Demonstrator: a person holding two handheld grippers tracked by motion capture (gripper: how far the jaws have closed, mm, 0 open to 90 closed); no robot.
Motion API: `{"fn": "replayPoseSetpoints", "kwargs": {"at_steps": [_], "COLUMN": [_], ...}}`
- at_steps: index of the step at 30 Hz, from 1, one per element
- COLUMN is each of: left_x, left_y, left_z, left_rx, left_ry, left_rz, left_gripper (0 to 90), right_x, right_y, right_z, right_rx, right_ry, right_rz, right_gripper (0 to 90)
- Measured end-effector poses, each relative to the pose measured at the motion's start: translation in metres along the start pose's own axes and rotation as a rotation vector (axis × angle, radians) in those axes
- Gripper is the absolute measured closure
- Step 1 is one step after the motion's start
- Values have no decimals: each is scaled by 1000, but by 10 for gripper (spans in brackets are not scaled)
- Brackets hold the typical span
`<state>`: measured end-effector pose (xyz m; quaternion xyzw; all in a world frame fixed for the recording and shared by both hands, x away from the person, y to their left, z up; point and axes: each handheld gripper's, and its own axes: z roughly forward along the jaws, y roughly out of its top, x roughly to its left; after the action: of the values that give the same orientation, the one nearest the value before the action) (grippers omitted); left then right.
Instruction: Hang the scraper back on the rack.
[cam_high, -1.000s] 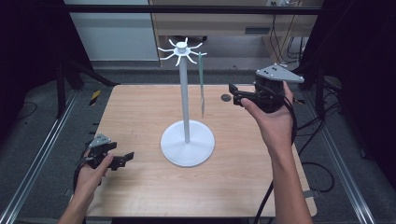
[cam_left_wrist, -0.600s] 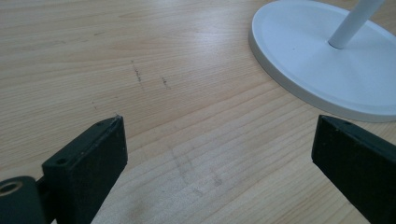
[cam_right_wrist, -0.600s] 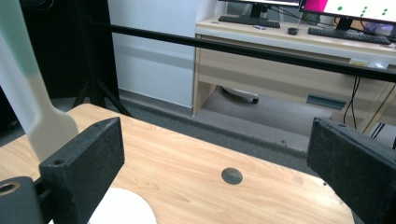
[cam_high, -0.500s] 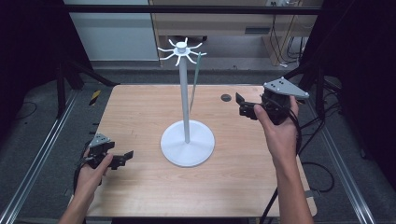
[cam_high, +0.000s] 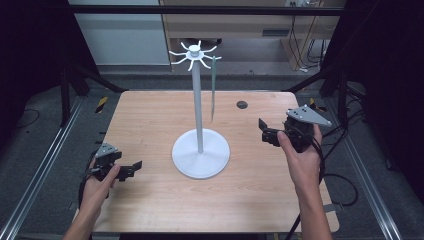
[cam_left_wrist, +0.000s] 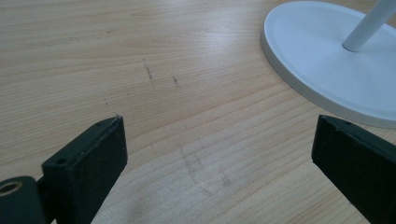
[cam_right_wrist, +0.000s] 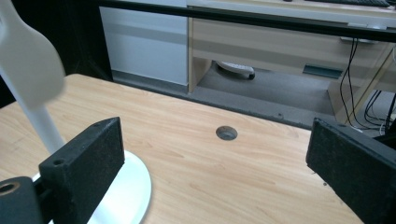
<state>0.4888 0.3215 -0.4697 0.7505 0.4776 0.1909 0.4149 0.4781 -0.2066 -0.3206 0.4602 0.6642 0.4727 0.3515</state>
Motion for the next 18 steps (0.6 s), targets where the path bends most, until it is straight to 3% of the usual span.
{"fn": "replayPoseSetpoints", "kwargs": {"at_steps": [8,18], "left_x": [0,1], "left_y": [0,1], "left_z": [-1,-2], "left_rx": [-1,-12], "left_ry": [-11,-11], "left_rz": [4,3], "left_gripper": [31,32], "right_x": [-1,-4], "right_y": [-22,-49], "right_z": [-4,-3], "right_rx": [41,85], "right_ry": [-23,-32], "right_rz": [-13,13], "right_gripper": [41,43]}}
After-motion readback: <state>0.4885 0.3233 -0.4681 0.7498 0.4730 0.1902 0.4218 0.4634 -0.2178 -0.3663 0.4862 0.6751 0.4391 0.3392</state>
